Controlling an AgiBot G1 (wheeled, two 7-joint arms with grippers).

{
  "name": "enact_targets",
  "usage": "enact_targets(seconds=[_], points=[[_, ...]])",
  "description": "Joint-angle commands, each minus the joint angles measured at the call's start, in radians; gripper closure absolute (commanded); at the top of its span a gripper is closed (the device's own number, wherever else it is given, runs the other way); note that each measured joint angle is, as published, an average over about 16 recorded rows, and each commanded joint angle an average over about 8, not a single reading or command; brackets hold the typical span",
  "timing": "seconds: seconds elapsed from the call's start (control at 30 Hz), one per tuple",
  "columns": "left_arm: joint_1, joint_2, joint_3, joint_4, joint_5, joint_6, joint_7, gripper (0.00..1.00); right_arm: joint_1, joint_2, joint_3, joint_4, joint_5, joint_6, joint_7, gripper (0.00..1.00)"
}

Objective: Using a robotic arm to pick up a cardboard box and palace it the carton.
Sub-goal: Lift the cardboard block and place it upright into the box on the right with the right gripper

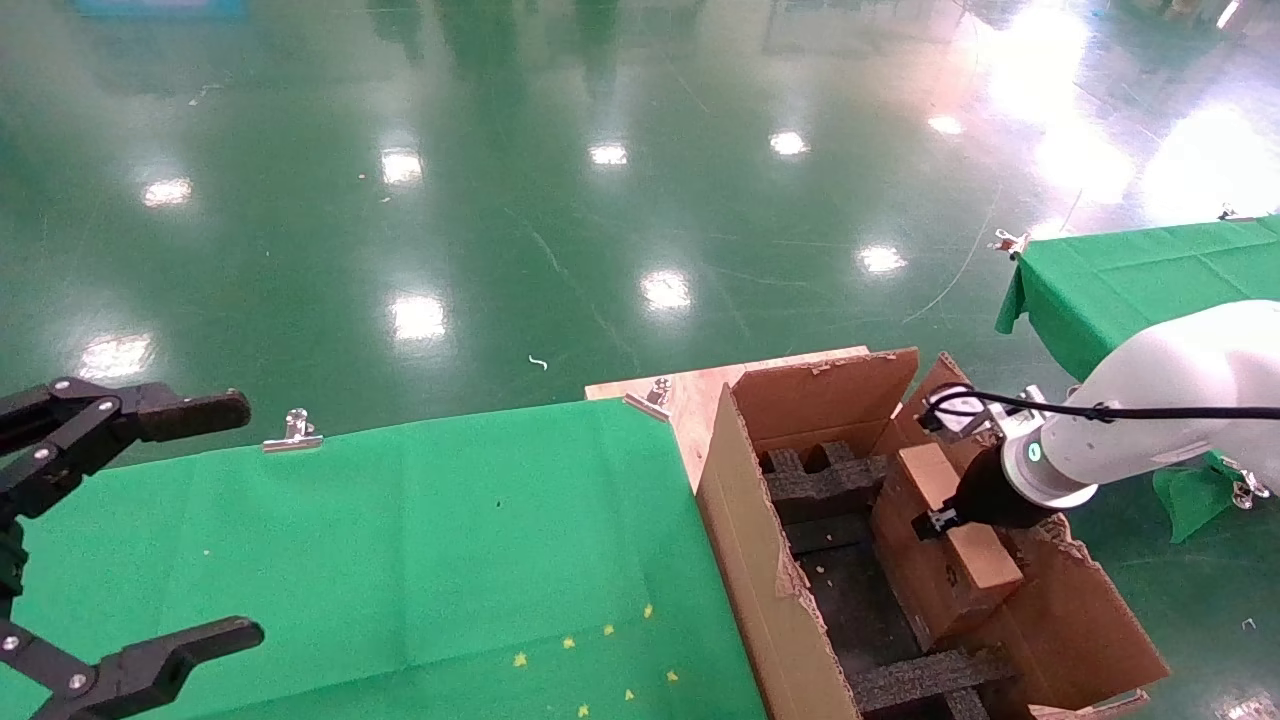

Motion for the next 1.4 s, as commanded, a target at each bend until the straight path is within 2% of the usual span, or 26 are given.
enact_targets(seconds=[0.03,0.33,0.37,0.6,0.63,1.4], points=[[0.0,0.0,0.0,0.0,0.0,0.0,0.0,0.0,-0.013,-0.013,-0.002,-0.025,0.004,0.002,-0.005,1.0],[0.0,0.0,0.001,0.0,0.0,0.0,0.0,0.0,-0.053,-0.062,0.005,-0.133,0.044,-0.005,-0.064,1.0],[0.0,0.0,0.001,0.0,0.0,0.0,0.0,0.0,-0.056,-0.066,0.006,-0.14,0.047,-0.005,-0.069,0.96],[0.0,0.0,0.001,0.0,-0.001,-0.001,0.0,0.0,-0.071,-0.084,0.009,-0.174,0.063,-0.015,-0.091,0.09],[0.0,0.0,0.001,0.0,-0.001,-0.001,0.0,0.0,-0.073,-0.086,0.009,-0.176,0.064,-0.017,-0.093,0.0],[0.0,0.0,0.002,0.001,-0.001,-0.001,0.001,0.0,-0.044,-0.073,0.014,-0.173,0.059,-0.016,-0.09,0.0]])
